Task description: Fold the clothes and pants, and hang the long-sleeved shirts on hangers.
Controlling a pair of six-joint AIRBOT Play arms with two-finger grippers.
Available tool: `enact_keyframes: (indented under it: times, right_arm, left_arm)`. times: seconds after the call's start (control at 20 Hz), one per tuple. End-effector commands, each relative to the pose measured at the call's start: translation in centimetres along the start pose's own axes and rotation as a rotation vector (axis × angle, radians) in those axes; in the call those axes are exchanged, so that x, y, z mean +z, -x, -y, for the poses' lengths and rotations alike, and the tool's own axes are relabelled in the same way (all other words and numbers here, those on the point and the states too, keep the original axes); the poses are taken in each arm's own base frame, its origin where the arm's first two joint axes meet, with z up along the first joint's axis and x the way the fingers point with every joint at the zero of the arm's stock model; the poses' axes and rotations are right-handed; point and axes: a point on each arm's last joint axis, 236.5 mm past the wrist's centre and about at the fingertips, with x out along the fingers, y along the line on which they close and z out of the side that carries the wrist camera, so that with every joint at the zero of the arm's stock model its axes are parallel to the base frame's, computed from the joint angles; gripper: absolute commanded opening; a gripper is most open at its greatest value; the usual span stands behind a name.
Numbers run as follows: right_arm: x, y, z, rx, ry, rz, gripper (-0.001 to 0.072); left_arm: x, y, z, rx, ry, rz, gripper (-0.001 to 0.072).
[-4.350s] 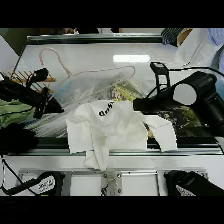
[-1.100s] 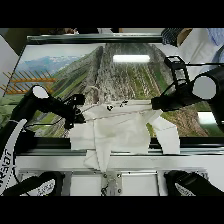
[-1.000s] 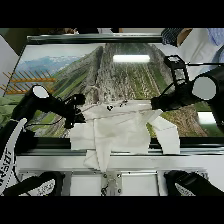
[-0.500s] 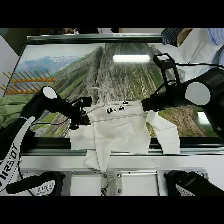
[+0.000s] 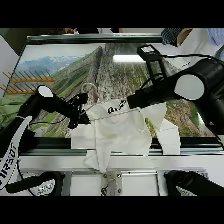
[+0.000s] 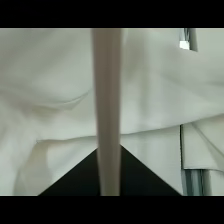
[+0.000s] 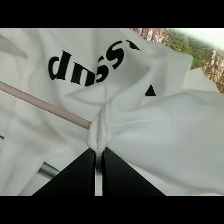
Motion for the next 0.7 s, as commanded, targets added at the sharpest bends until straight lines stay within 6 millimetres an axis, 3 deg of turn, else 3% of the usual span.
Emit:
enact_keyframes:
  times: [0.0,0.45,0.65]
  right_arm:
    - [1.3,-0.6,-3.1,0.046,0.050,0.004,0.0035]
    - [2.8,-3.5,-10.1,0.189,0.086,0.003,0.0035]
    - [3.2,-4.4,-11.3,0.230,0.069,0.004,0.0035]
  left_arm:
    - [0.0,0.0,0.2,-0.008,0.000,0.003,0.0017]
    - [0.0,0.0,0.5,-0.022,0.001,0.003,0.0017]
    - [0.0,0.1,0.7,-0.029,0.000,0.004,0.0017]
